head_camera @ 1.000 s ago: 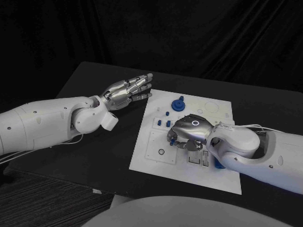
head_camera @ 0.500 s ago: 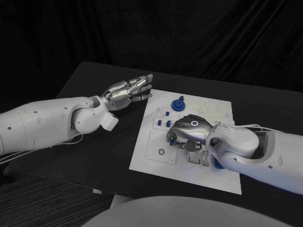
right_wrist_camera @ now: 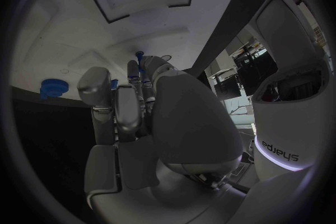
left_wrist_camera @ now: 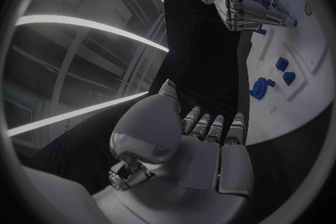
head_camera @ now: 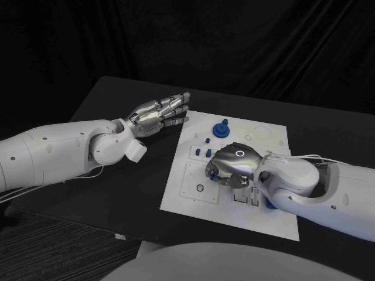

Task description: Assemble the parts on the task board

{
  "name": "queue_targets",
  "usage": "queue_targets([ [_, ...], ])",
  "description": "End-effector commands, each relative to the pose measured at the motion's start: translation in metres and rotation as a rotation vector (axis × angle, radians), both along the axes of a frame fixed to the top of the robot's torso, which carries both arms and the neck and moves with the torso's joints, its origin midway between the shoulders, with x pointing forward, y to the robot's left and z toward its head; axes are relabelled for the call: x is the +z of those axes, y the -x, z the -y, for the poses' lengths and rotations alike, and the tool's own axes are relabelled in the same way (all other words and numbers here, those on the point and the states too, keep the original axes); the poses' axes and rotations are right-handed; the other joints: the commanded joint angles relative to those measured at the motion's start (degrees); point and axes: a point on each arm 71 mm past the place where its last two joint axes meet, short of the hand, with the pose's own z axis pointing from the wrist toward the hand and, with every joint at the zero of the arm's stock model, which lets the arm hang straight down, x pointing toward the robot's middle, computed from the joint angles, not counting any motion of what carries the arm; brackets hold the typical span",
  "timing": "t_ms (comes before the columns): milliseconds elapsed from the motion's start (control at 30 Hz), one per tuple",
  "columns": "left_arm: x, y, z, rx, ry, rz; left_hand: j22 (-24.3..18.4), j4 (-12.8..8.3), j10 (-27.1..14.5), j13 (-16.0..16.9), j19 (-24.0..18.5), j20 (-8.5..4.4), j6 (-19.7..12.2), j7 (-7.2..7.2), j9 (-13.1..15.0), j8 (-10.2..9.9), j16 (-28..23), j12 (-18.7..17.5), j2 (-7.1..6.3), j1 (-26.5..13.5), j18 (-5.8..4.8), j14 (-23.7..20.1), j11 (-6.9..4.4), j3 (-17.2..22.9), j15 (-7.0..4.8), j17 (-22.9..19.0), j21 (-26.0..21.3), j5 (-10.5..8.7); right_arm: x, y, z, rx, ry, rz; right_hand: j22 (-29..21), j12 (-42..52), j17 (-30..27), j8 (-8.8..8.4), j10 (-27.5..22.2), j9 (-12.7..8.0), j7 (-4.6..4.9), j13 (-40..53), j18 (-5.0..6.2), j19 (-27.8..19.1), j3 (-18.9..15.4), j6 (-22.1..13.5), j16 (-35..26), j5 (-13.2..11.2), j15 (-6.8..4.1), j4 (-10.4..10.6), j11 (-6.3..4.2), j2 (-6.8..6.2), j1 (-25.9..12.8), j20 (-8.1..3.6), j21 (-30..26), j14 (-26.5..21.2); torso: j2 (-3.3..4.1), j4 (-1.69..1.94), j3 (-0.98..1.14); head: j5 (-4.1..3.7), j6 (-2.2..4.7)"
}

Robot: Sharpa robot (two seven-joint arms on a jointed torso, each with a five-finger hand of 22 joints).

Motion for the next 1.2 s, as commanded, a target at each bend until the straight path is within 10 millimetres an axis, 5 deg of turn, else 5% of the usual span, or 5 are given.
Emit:
queue_targets([
  [33,0.000,0.001,0.002,-0.014,0.016,-0.004,0.08,-0.03,-0.18,0.07,-0.04,0.49,0.10,0.38,0.07,0.19,-0.21,0.25,0.13,0.29,0.53,-0.02,0.22,-0.24,0.33,-0.05,0.17,0.32,-0.002,0.000,0.000,-0.014,0.015,0.001,6.73,0.19,-0.01,-0.36,0.38,-0.01,0.19,0.12,-0.36,-0.37,0.27,0.43,-0.24,-0.19,0.00,-0.28,-0.04,-0.45,-0.10,0.08,-0.29,-0.10,0.02,0.00,0.00,0.05,-0.01],
  [500,-0.001,0.001,0.003,-0.025,0.011,-0.015,0.16,-0.08,-0.15,0.08,-0.01,0.62,0.56,0.75,0.13,0.28,-0.21,0.29,0.22,0.44,0.53,-0.02,0.20,-0.26,0.76,-0.05,0.19,0.43,-0.004,-0.001,0.002,-0.028,0.040,-0.009,6.45,0.06,-0.71,-0.80,0.20,-0.25,0.29,0.16,-0.18,-0.87,0.31,0.21,-0.87,-0.44,0.05,-0.38,0.06,-0.59,-0.53,0.09,-1.49,-0.44,0.06,0.01,0.01,0.08,-0.01],
  [733,-0.002,0.001,0.004,-0.027,0.011,-0.018,0.20,-0.12,-0.16,0.08,0.01,0.64,0.74,0.89,0.16,0.32,-0.21,0.29,0.24,0.53,0.53,-0.02,0.17,-0.25,0.84,-0.05,0.20,0.51,-0.005,-0.002,0.004,-0.050,0.056,-0.013,5.50,-1.34,-2.40,-5.62,-3.17,-2.95,1.95,-0.18,0.28,-2.80,0.61,-6.69,-2.45,-4.92,1.29,0.14,1.33,-1.42,-2.76,0.92,-5.58,-1.76,0.07,-0.02,0.00,0.12,-0.01],
  [933,-0.002,0.001,0.003,-0.026,0.010,-0.018,0.20,-0.13,-0.16,0.08,0.01,0.65,0.79,0.93,0.17,0.33,-0.21,0.29,0.24,0.55,0.53,-0.02,0.16,-0.25,0.85,-0.05,0.20,0.52,-0.007,-0.003,0.007,-0.064,0.069,-0.017,3.49,-2.75,-6.52,-5.46,-17.37,-6.92,-3.70,-1.39,1.73,-6.83,-3.50,-18.00,-5.99,-11.71,1.58,-0.25,3.24,-1.69,-4.93,1.67,-14.69,-5.42,0.02,-0.04,0.07,0.22,-0.01],
  [1200,-0.003,0.001,0.002,-0.023,0.009,-0.018,0.24,-0.14,-0.16,0.08,0.03,0.68,1.05,1.17,0.20,0.39,-0.21,0.30,0.25,0.61,0.52,-0.02,0.08,-0.26,0.89,-0.05,0.22,0.56,-0.001,-0.004,0.017,-0.076,0.002,0.020,2.19,-1.33,-10.99,-6.00,-31.05,-10.74,-6.32,-1.68,2.45,-8.88,-11.90,-28.87,-9.05,-13.18,2.12,5.31,3.97,-2.20,-0.42,2.31,-21.86,-8.54,0.03,0.02,0.10,0.23,-0.01],
])
